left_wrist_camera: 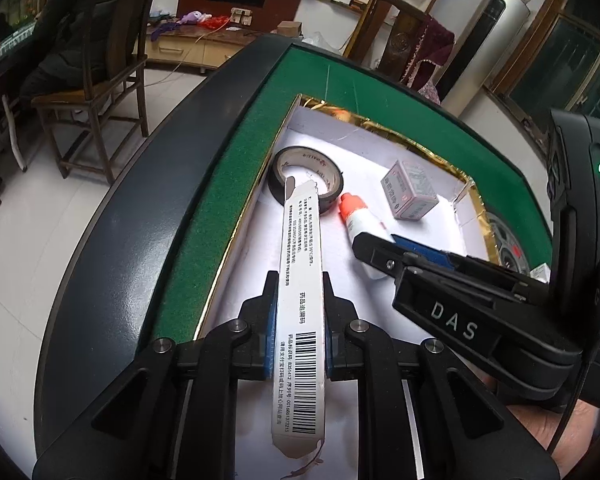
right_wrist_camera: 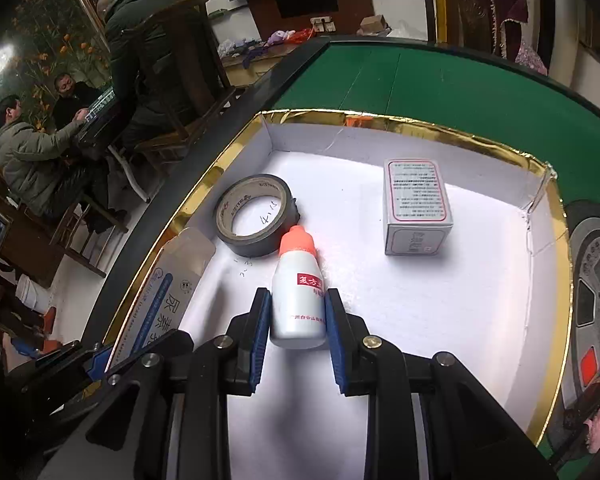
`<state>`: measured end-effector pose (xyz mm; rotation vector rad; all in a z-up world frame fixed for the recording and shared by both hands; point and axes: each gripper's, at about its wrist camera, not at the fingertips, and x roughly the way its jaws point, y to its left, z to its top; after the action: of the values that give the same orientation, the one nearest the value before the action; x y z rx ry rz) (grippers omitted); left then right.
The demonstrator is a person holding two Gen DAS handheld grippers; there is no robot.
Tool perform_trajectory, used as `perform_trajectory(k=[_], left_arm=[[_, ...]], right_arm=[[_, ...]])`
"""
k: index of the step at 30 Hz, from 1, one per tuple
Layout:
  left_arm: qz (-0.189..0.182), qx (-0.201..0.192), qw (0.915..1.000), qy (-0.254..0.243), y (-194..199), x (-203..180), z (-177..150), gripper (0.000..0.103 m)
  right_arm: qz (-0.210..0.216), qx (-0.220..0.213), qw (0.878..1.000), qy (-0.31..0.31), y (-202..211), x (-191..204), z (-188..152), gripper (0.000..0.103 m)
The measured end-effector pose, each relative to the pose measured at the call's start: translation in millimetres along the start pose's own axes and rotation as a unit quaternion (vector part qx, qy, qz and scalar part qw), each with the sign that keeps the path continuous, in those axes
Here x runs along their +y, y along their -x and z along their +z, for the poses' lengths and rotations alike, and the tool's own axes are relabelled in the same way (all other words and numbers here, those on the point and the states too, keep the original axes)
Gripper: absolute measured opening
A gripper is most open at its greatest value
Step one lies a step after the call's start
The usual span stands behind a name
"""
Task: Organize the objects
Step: 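Lower the bottle and the ointment box into the tray and open both tools, then move both tools back to the remaining items on the felt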
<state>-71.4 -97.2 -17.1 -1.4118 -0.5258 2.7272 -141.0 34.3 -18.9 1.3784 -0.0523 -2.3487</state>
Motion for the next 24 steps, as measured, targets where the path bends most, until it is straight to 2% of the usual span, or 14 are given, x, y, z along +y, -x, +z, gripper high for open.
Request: perform_trajectory(k=[2,3,10,14,17,19,22,24], left_arm=[[-0.001,-0.001,1.0,0.0,3,-1,0,0.016],[0.0,-0.003,1.0,0.0,4,-1,1,0.022],[-0.001,-0.027,0.9996,-0.001,18,-1,3,0.039],[-0.016,-0.03,0.9993,-0.018,22,-9,1,0.039],[-0.029,-0.03,0.9976,-0.055,27,-24,-3,0.039],[-0.055,-0.023,0.9946,-0.085,30,-38,-9,0.039],[-0.07,-0.023,0.9864,-0.147,34,-63,-23,0.039],[-0.069,-0.038,0.9798,-0.184,35,-78,-32,0.039]], right_arm=[[0.002,-0.001,1.0,0.004,3,2,-1,0.027],[0.001,-0.003,1.0,0.005,4,2,-1,0.027],[0.011,-0.016,1.0,0.0,14,0,-4,0.028],[0.015,-0.026,1.0,-0.005,24,-4,-7,0.028],[0.024,-0.042,0.999,-0.013,40,-10,-15,0.028],[0.031,-0.059,0.998,-0.017,58,-17,-24,0.028],[0.05,-0.089,0.994,-0.025,89,-31,-44,0.029],[0.053,-0.11,0.992,-0.026,112,-43,-61,0.035]])
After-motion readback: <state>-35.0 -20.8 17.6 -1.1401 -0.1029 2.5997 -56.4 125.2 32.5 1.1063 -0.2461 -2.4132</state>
